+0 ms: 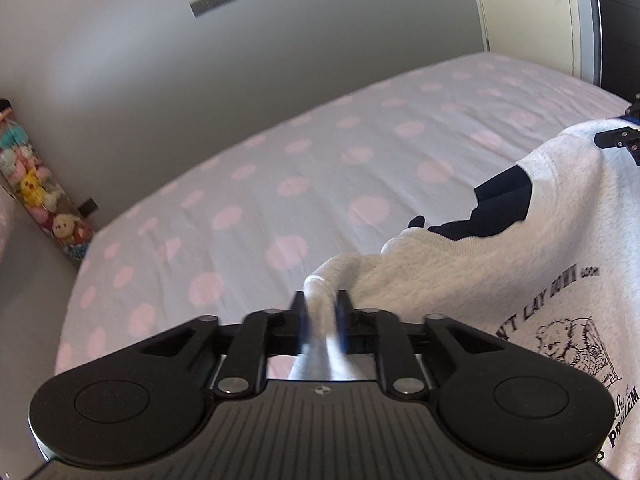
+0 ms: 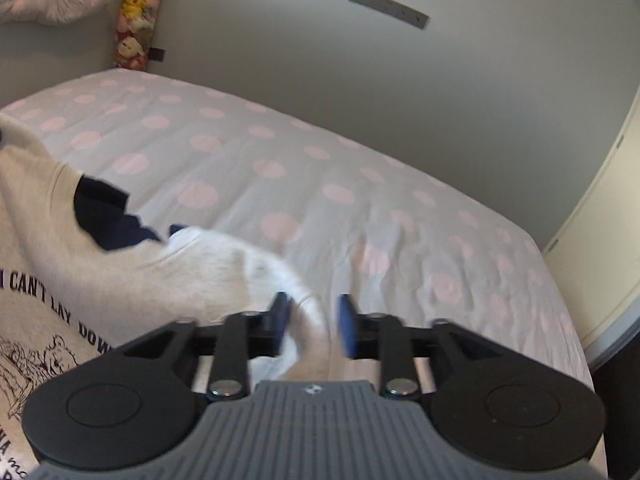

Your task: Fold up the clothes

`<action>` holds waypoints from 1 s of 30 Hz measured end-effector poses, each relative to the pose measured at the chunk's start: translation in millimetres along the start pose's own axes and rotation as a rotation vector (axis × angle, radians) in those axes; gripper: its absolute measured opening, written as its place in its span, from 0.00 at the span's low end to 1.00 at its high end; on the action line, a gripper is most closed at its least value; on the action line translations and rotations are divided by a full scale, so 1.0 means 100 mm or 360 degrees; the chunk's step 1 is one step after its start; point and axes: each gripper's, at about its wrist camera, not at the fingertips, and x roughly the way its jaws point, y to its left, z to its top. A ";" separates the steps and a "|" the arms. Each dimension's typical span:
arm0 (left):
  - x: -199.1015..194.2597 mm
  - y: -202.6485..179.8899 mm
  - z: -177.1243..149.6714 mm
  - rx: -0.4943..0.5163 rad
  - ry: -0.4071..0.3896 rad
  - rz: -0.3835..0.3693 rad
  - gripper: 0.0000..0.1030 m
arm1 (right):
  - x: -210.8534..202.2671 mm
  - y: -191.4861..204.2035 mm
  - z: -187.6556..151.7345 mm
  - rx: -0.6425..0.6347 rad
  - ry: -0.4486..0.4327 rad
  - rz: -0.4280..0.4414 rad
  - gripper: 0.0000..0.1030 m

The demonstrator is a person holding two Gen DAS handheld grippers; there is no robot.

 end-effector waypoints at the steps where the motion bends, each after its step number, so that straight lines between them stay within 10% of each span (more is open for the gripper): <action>1: 0.04 0.00 -0.03 -0.0016 0.0027 -0.0012 0.28 | 0.03 -0.01 -0.03 0.0017 0.0017 -0.0001 0.40; 3: 0.08 0.03 -0.10 -0.0036 0.0059 -0.0016 0.42 | 0.08 -0.03 -0.10 0.0053 0.0051 0.0001 0.40; 13: -0.25 0.20 -0.51 -0.0177 0.0076 0.0001 0.48 | -0.36 -0.31 -0.70 0.0148 0.0201 0.0004 0.40; 30: -1.51 -0.40 -1.73 -0.0507 0.0130 -0.0165 0.52 | -2.11 -0.51 -2.83 0.0451 0.0596 0.0124 0.50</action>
